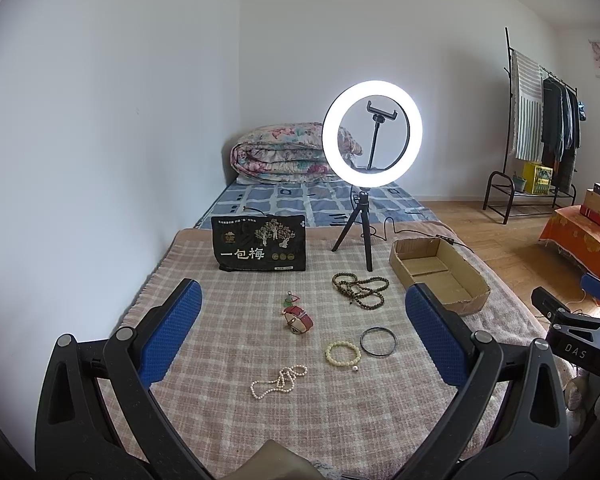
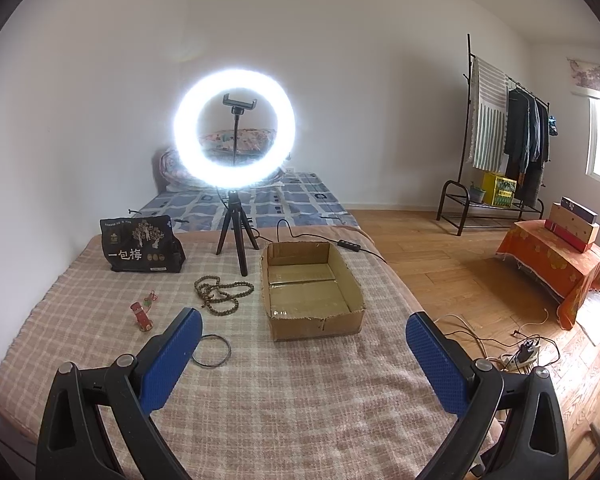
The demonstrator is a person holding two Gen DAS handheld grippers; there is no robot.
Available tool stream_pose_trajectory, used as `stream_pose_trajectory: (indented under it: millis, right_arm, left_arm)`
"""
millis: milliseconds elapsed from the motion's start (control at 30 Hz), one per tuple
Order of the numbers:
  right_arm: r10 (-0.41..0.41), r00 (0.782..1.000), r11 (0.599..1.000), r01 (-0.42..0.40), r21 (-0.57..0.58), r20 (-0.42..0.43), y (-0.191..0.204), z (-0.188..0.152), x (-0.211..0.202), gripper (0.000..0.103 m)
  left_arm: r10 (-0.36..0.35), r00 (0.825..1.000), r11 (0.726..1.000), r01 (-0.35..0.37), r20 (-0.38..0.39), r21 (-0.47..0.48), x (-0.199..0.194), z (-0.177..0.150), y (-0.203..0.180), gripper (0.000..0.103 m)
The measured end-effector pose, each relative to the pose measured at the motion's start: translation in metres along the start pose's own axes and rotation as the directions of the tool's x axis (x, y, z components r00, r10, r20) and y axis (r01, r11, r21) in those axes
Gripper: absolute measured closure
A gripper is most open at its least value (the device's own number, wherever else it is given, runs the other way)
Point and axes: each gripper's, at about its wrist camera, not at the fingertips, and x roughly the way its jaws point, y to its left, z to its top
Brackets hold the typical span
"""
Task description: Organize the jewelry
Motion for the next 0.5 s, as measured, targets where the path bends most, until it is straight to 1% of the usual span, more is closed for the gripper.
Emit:
stream_pose_trajectory:
  millis: [167,200,500]
  right_arm:
    - [0.003,1.000,1.000,-0.003,-0.002,-0.001,0.0014,0.0008,0.0011,0.000]
    - [0.003,1.000,1.000,-0.003,-0.004,-0.001,0.0015,0.0008,0.0013,0.000]
    - [0.003,1.000,1.000,-0.003,-0.013,-0.014,0.0066,0.0021,0.0096,0.000]
  left_arm:
    - [0.000,1.000,1.000,0.000,-0.005,0.001,0.0006,0.0021,-0.0003,0.000]
    - [-0.001,1.000,1.000,0.001,0.002,-0.003,0.0006,-0.0023,0.0002,0.000]
    - [0.005,1.000,1.000,-0.005,-0.016,0.004,0.0063,-0.0019,-0.0040,0.000]
